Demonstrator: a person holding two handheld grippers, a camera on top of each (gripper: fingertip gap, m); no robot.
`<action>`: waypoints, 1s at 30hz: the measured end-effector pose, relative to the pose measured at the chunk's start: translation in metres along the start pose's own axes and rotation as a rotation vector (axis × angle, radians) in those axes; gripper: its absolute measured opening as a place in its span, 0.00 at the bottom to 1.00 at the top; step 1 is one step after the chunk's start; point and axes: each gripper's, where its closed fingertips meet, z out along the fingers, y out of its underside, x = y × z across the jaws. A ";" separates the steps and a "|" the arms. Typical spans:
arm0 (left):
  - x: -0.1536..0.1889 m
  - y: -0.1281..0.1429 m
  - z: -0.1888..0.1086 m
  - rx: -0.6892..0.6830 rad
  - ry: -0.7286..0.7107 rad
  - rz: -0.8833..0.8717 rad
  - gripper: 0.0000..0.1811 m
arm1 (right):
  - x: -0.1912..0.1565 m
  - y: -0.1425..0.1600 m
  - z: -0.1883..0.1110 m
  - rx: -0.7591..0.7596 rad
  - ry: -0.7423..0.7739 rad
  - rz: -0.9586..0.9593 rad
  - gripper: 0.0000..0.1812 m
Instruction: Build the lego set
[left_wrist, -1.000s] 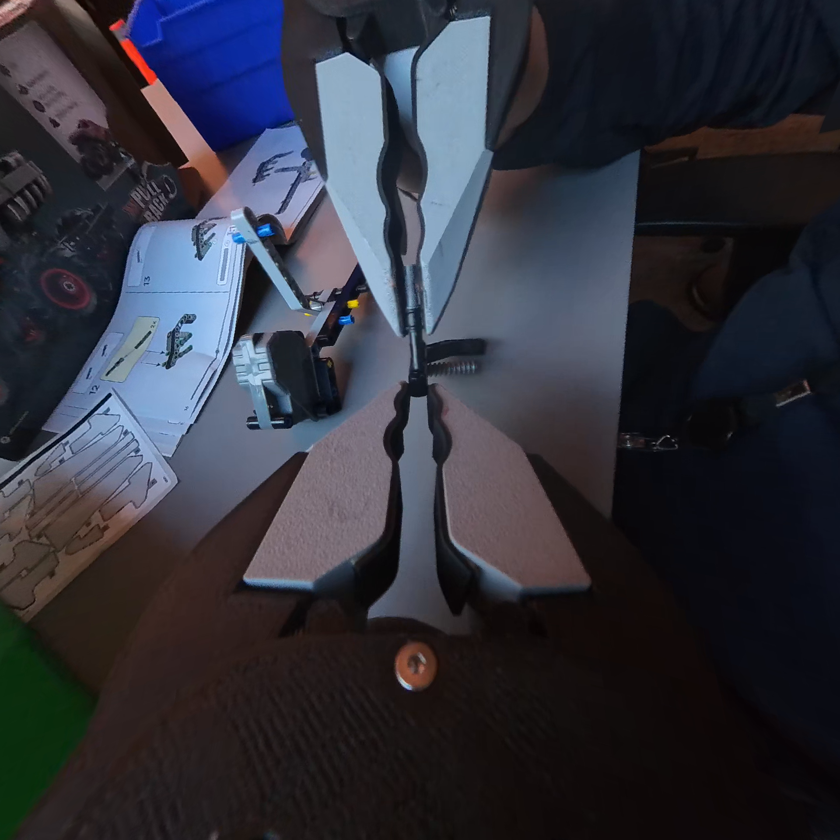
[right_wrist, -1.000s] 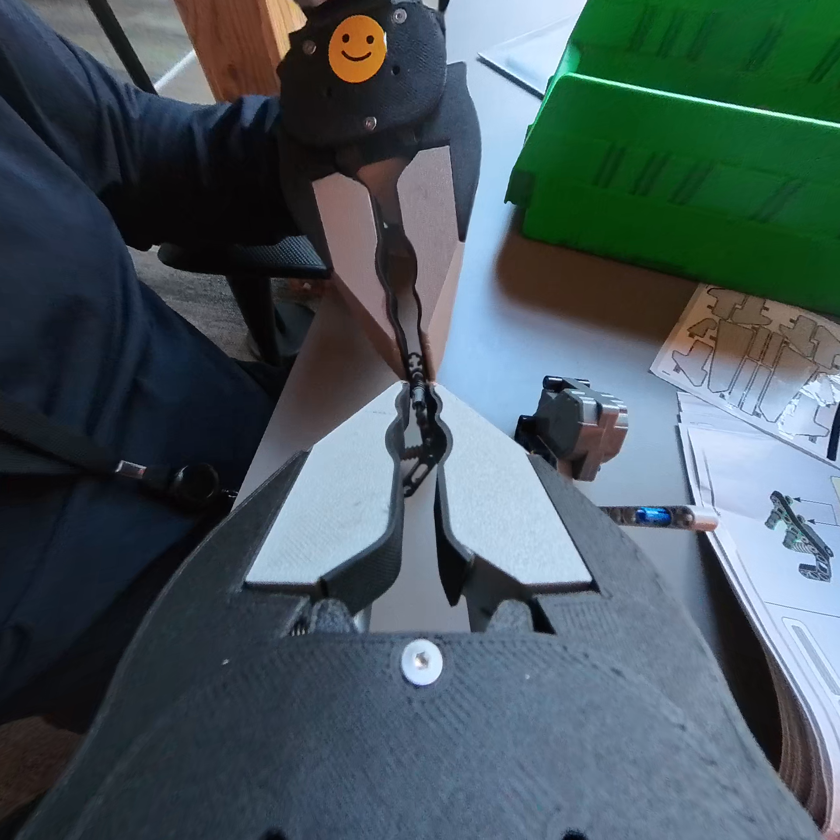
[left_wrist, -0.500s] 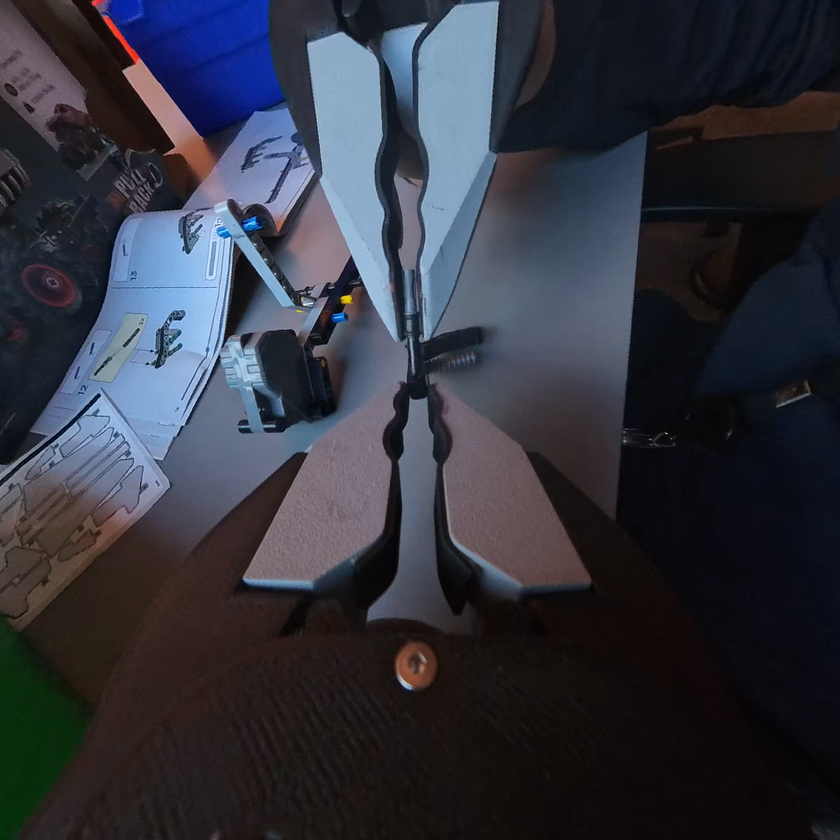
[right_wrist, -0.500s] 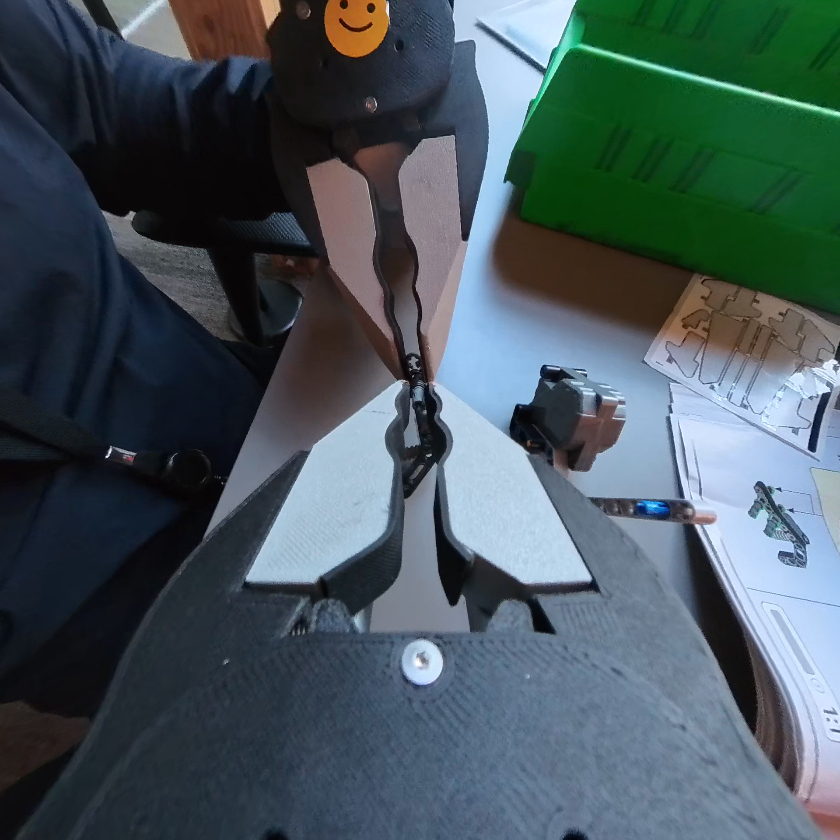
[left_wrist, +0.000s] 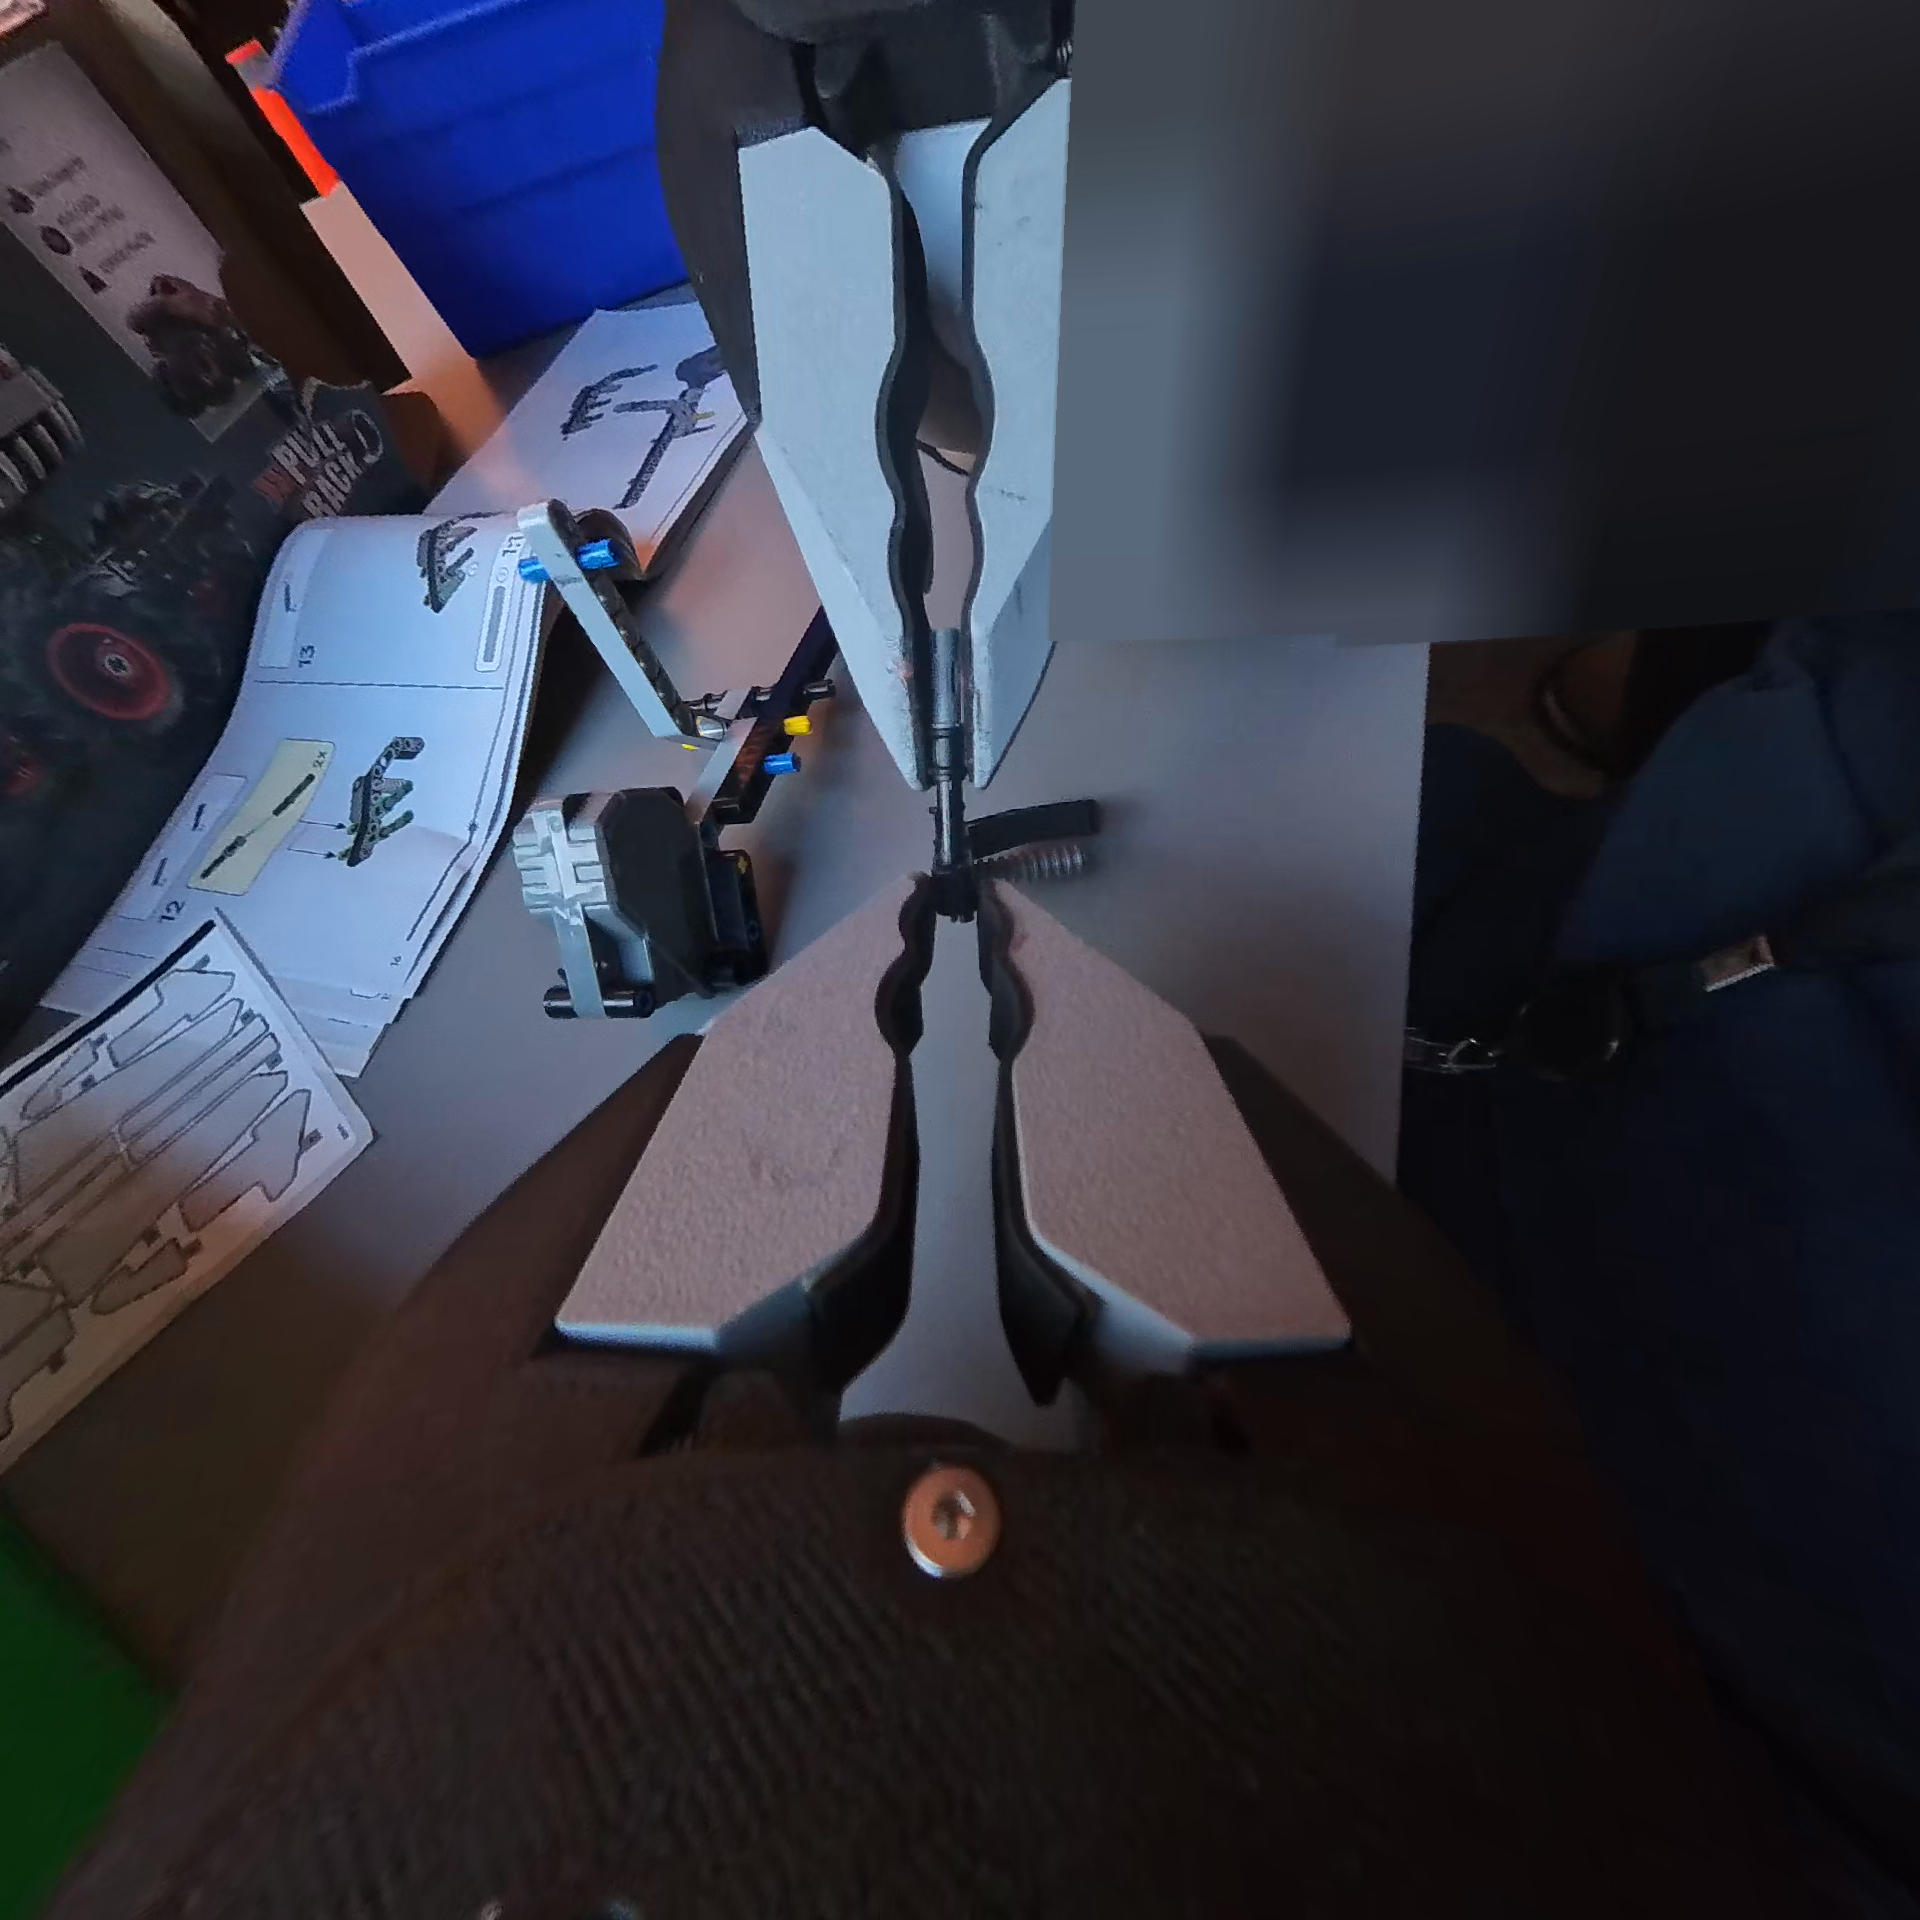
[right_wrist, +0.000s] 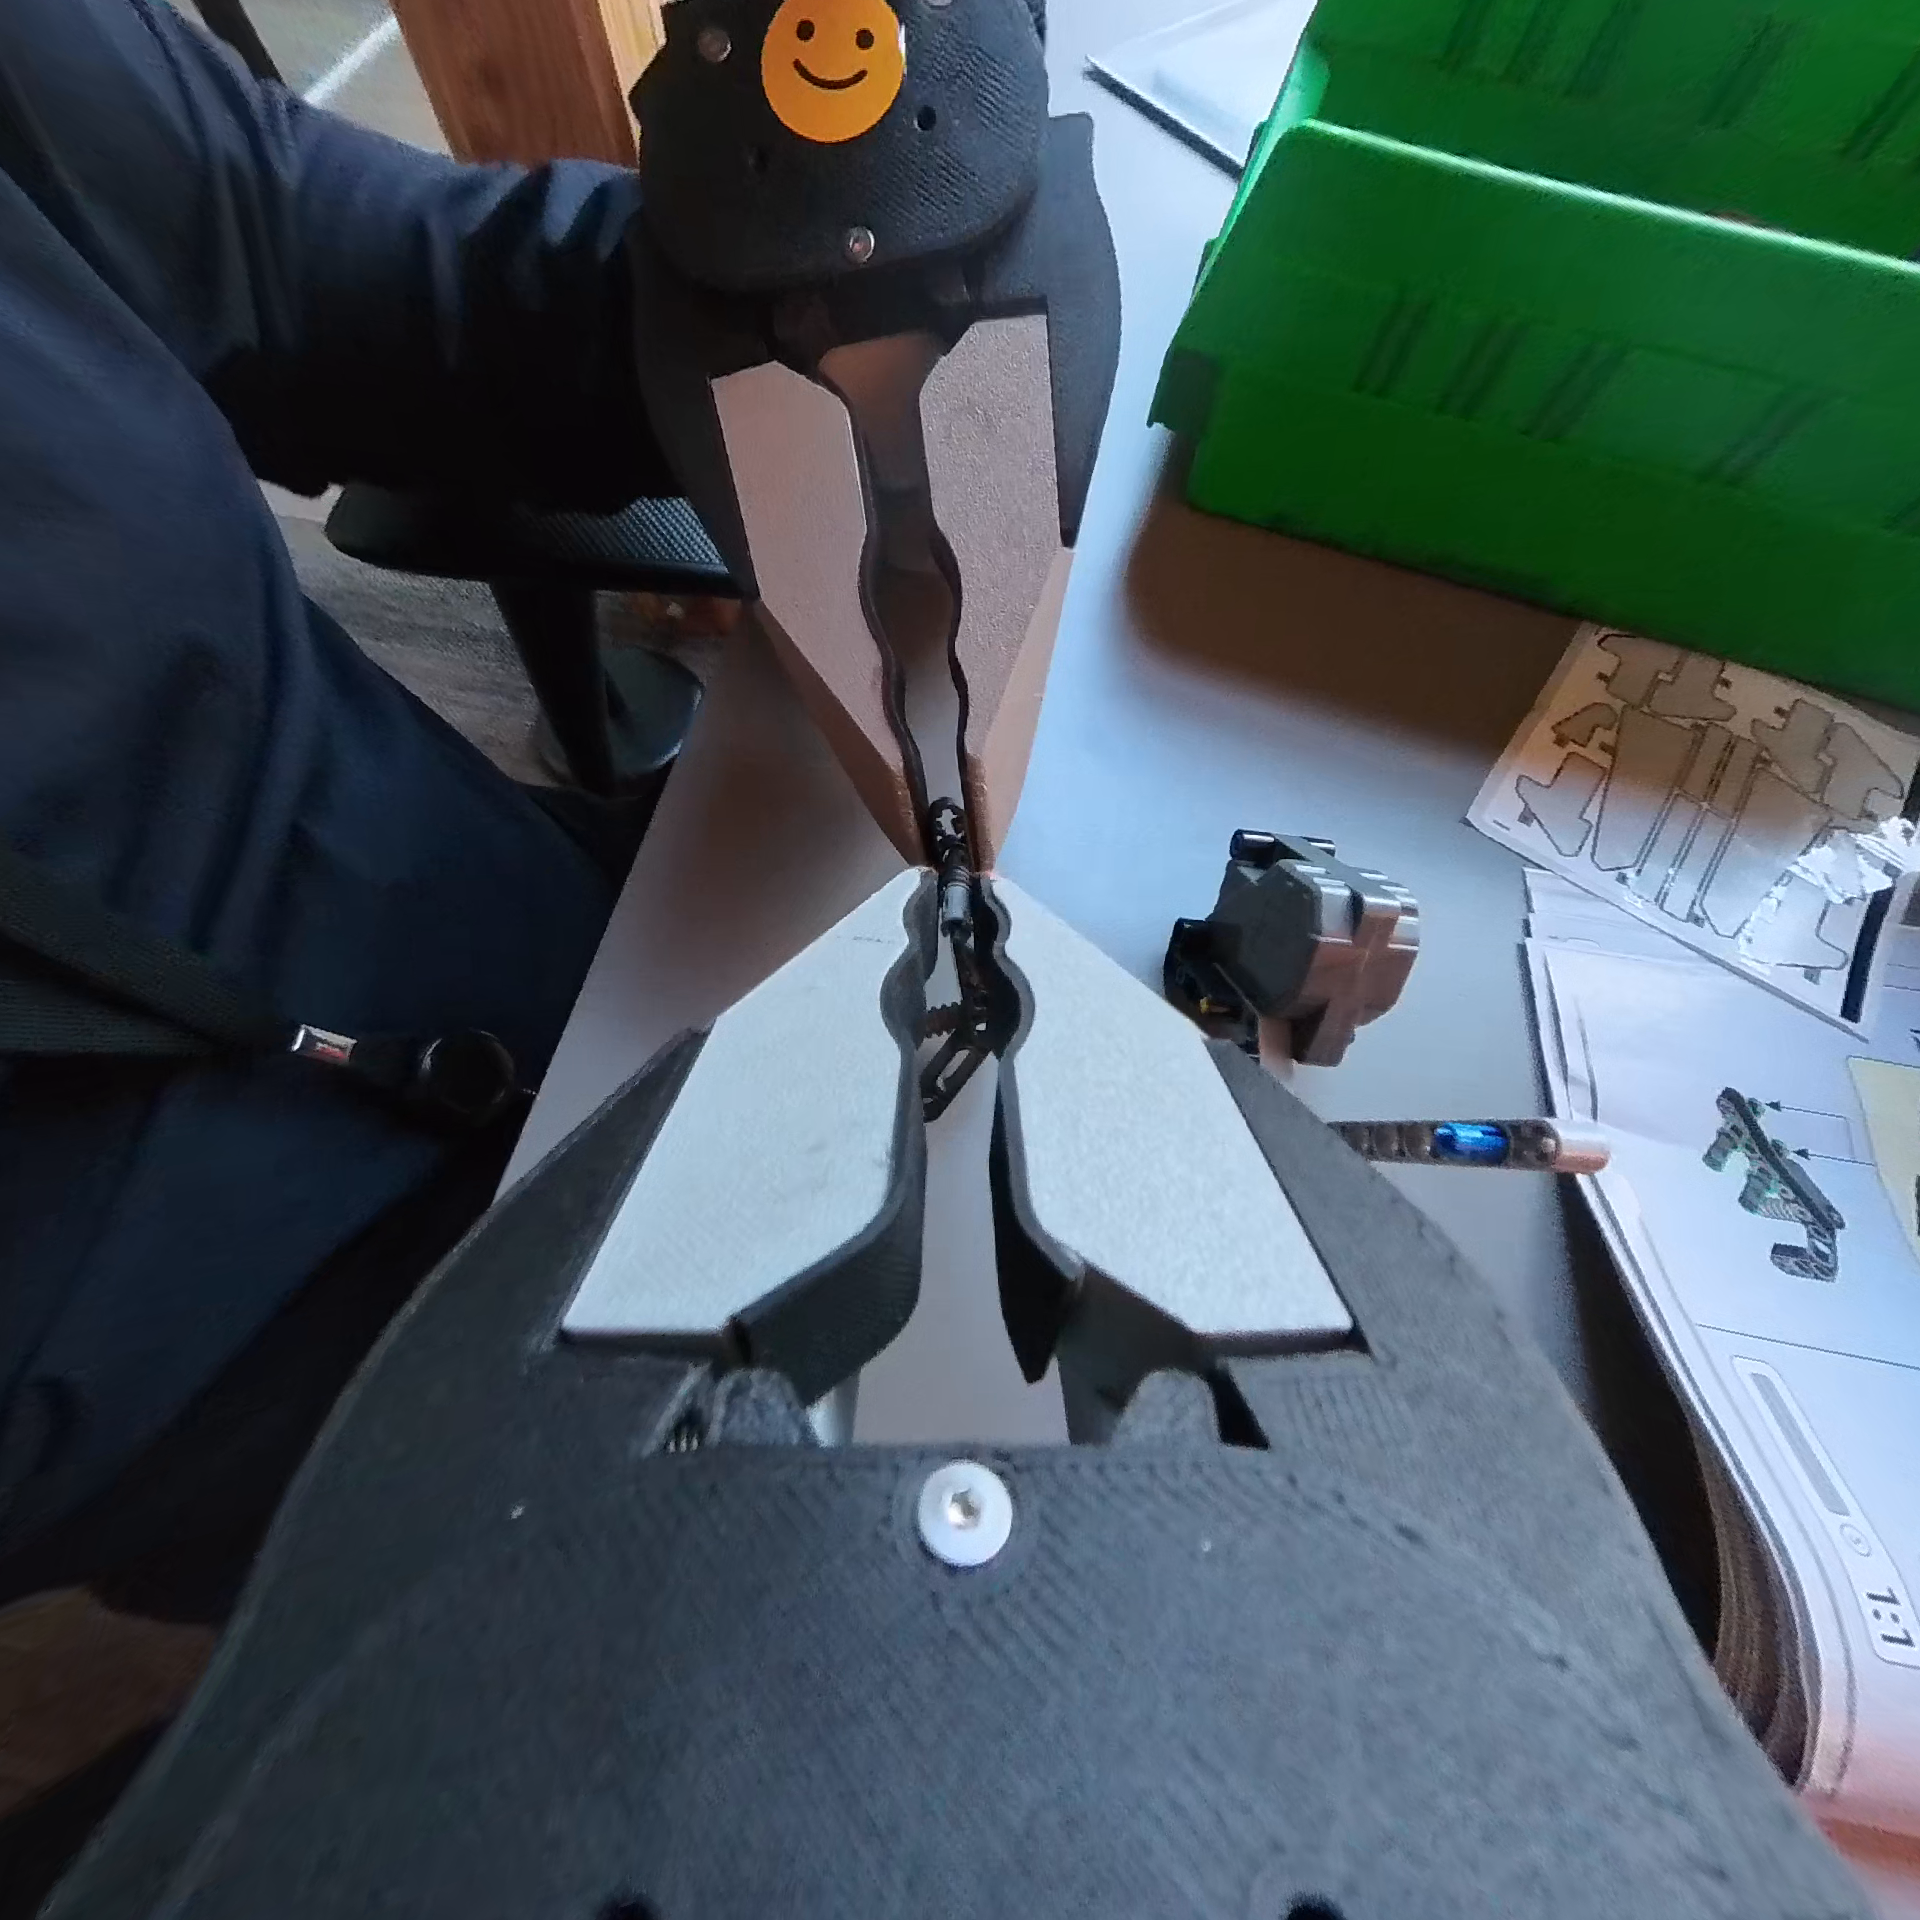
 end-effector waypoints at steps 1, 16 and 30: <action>0.000 0.000 0.001 -0.003 -0.007 0.006 0.02 | 0.000 0.000 0.000 -0.001 0.001 0.000 0.02; -0.001 0.009 0.007 -0.078 -0.008 -0.001 0.02 | 0.003 0.007 0.004 -0.050 -0.007 0.014 0.02; -0.003 0.016 0.010 -0.130 -0.019 0.000 0.02 | 0.006 0.009 0.010 -0.110 -0.008 0.018 0.01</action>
